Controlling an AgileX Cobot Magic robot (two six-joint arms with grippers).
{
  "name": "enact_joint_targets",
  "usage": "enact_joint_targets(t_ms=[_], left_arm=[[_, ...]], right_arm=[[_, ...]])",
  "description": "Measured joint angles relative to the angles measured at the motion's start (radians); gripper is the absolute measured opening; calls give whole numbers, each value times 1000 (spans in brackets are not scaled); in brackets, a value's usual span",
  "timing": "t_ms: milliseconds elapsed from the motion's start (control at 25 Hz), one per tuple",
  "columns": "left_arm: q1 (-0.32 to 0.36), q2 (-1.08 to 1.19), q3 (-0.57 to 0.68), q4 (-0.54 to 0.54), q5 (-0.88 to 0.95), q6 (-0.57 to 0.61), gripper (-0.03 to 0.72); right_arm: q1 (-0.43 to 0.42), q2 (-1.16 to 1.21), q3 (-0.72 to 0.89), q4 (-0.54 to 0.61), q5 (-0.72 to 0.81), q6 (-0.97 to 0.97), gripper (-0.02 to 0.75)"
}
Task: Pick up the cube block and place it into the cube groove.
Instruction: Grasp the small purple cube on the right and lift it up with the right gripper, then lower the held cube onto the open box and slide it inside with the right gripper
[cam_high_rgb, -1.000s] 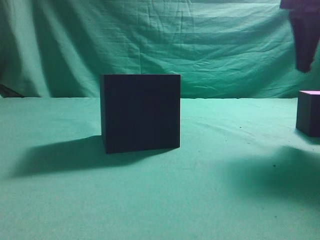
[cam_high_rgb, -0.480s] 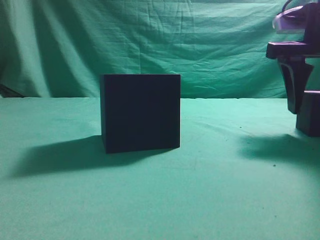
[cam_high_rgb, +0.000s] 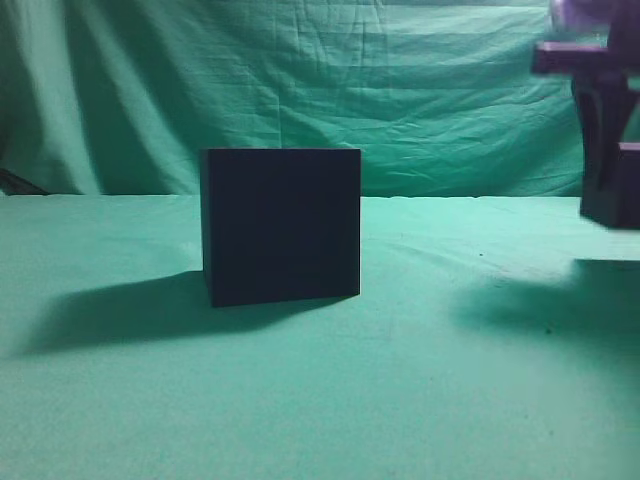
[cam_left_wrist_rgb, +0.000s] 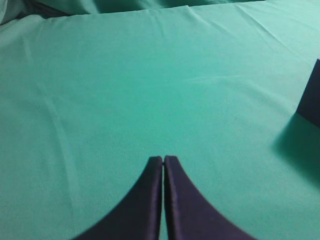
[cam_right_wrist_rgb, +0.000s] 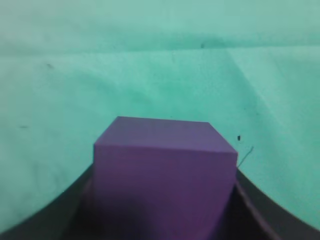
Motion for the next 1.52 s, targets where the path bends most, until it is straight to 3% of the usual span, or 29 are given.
enact_joint_targets(t_ms=[200,520,680,960,1520], left_arm=[[0,0,0,0,0,0,0],[0,0,0,0,0,0,0],[0,0,0,0,0,0,0],[0,0,0,0,0,0,0],[0,0,0,0,0,0,0]], right_arm=[[59,-106,-93,75,84,-42,436],[440,-129,-221,170,225,-53,436],[544,-63,-301,171,229,-34,436],[558,74,-428,169,280,-9,436],[558,134,-450,106,269,74,436]])
